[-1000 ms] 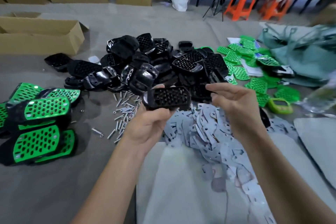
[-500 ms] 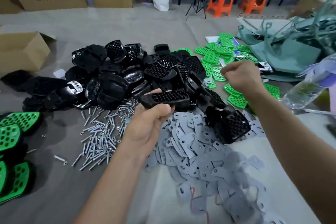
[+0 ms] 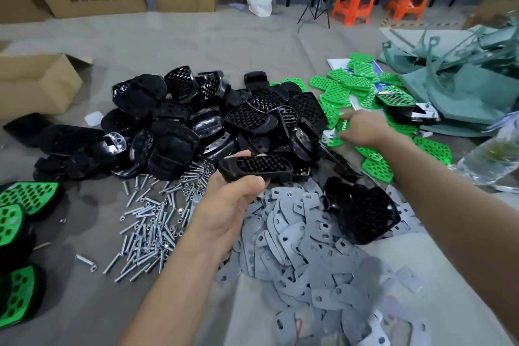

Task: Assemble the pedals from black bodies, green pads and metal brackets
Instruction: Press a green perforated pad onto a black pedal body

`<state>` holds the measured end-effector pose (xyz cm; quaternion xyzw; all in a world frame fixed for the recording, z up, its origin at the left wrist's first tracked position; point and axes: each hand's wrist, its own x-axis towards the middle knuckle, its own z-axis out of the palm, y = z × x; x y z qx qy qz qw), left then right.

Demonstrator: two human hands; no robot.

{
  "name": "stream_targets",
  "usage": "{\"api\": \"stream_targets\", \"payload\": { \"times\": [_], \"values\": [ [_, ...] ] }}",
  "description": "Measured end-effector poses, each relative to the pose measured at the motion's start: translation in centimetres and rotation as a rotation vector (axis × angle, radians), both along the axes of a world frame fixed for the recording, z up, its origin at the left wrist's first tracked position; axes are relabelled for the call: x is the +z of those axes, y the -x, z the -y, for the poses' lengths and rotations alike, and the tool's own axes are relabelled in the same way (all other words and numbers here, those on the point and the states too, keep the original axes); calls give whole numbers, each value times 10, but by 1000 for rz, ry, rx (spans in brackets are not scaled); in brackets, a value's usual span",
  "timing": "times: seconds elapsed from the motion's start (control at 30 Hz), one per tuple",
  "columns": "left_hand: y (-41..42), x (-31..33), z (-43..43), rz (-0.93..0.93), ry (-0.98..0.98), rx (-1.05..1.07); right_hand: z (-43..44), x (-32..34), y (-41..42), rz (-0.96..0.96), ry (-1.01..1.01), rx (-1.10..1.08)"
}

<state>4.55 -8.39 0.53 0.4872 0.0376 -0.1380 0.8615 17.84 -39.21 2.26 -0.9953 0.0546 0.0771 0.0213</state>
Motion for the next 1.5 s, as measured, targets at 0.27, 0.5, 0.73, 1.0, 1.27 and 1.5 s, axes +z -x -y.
{"api": "stream_targets", "payload": {
  "times": [0.27,0.5,0.73,1.0,1.27,1.5],
  "values": [
    [19,-8,5,-16,3,-18,-2,0,56,-43,133,60],
    [34,-10,-5,-28,43,-21,0,4,62,-179,-14,21],
    [44,-11,-24,-9,-2,-25,-1,13,57,-179,42,110],
    [63,-12,-50,59,-53,-101,-4,34,63,-72,-122,-79],
    [67,-16,-57,75,-252,-7,-83,79,114,222,-961,28],
    [65,-21,-63,20,-208,-18,-163,34,168,18,-1437,159]
  ]
}}
